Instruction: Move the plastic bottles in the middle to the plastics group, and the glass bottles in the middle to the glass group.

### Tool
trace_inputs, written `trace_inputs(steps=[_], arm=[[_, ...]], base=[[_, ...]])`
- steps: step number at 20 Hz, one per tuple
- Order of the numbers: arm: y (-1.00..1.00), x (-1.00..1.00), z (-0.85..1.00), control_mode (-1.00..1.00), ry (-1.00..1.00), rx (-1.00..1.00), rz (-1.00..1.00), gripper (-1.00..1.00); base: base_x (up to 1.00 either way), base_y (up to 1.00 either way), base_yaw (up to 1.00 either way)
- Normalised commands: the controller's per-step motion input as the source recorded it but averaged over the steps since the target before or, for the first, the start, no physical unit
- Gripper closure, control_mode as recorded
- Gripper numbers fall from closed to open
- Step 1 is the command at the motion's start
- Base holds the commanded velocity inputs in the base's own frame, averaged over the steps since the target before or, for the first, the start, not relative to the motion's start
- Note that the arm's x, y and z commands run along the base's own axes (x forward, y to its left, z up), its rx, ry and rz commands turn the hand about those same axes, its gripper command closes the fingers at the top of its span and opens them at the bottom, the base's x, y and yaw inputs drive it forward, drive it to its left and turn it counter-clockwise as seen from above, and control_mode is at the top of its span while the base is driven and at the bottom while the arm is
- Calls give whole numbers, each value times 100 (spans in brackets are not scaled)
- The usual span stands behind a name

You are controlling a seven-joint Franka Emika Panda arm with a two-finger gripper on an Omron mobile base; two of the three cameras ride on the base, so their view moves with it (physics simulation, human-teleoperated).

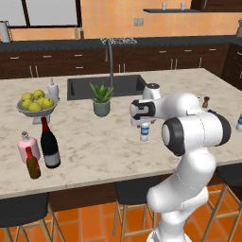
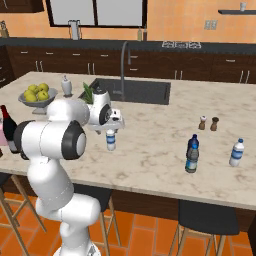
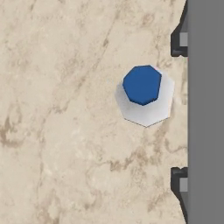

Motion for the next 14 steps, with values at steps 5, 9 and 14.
trace_inputs(steps=[5,9,14], arm=[[0,17,-11,-100,0,0,0,-100],[0,17,-7,-100,0,0,0,-100],[-3,11,-3,-100,0,0,0,-100]], base=[[0,0,0],[0,0,0],[0,0,0]])
